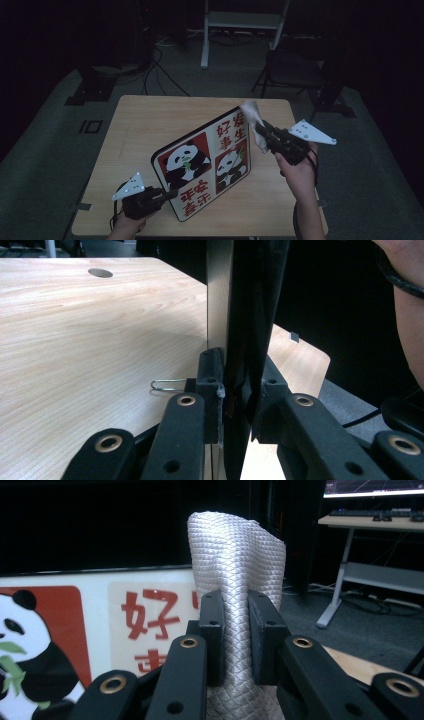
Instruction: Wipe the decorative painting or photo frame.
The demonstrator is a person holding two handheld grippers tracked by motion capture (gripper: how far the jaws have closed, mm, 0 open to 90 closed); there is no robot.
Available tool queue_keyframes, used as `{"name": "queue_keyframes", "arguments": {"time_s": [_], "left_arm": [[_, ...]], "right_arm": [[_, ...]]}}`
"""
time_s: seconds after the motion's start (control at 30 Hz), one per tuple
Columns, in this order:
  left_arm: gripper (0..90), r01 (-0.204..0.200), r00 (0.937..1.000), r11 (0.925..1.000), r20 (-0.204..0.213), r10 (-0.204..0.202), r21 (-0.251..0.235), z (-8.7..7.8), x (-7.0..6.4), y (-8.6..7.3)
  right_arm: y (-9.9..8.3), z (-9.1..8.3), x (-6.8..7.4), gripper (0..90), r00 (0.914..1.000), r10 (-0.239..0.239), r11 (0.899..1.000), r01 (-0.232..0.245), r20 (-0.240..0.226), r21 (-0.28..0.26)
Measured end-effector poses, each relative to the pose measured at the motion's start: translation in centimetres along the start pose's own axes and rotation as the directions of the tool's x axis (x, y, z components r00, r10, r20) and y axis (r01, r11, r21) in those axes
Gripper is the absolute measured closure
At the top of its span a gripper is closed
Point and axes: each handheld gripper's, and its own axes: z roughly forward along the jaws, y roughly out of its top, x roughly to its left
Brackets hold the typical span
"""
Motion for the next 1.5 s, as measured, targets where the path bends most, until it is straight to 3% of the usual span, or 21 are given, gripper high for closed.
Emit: {"name": "queue_keyframes", "arguments": {"time_s": [0.13,0.3,0.43,0.93,1.5], "left_arm": [[79.0,-0.004,1.0,1.0,0.002,0.004,0.002,0.0,0.0,0.0],[78.9,-0.01,0.9999,0.9999,0.002,0.01,0.008,0.0,0.1,0.1],[78.9,-0.012,0.9999,0.9999,0.003,0.012,0.012,0.0,0.1,0.1],[77.1,-0.028,0.9993,0.9995,0.026,0.028,0.016,0.1,0.0,0.2],[75.9,-0.057,0.9982,0.9981,0.018,0.056,0.022,0.2,-0.3,0.1]], "right_arm": [[0.2,1.7,0.1,78.9,1.0,-0.004,1.0,0.004,-0.003,0.031],[0.0,3.9,-0.5,78.9,0.9995,-0.013,0.997,0.011,0.027,0.073],[-0.4,4.8,-0.7,78.9,0.9995,-0.011,0.996,0.009,0.031,0.09],[-2.5,5.8,-0.3,79.4,0.9968,-0.057,0.981,0.046,0.055,0.187],[-7.4,5.6,-0.8,79.5,0.9978,-0.033,0.957,0.015,0.057,0.29]]}}
